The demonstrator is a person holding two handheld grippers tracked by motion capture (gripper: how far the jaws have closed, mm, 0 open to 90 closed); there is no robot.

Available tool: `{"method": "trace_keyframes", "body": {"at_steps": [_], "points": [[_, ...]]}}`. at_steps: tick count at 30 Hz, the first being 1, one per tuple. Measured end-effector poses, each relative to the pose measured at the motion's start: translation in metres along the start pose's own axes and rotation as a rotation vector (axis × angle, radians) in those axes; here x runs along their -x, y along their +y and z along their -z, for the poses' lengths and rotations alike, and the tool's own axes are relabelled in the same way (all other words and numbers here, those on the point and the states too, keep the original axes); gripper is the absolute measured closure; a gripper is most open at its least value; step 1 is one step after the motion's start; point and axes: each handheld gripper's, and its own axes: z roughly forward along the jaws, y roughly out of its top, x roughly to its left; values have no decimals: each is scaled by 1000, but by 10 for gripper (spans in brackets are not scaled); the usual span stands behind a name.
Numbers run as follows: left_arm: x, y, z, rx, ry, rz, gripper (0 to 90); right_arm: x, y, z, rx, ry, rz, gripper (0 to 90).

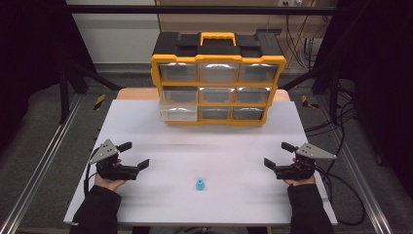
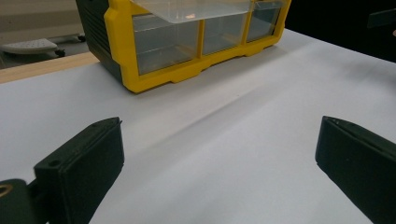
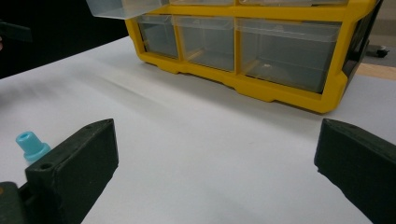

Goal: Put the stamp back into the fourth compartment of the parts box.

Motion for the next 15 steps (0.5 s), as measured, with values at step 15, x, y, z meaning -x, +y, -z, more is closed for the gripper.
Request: {"method": "trace_keyframes", "body": {"at_steps": [15], "points": [[3, 2, -2, -12, 4, -3, 5, 0, 0, -1, -7, 3, 7, 2]]}}
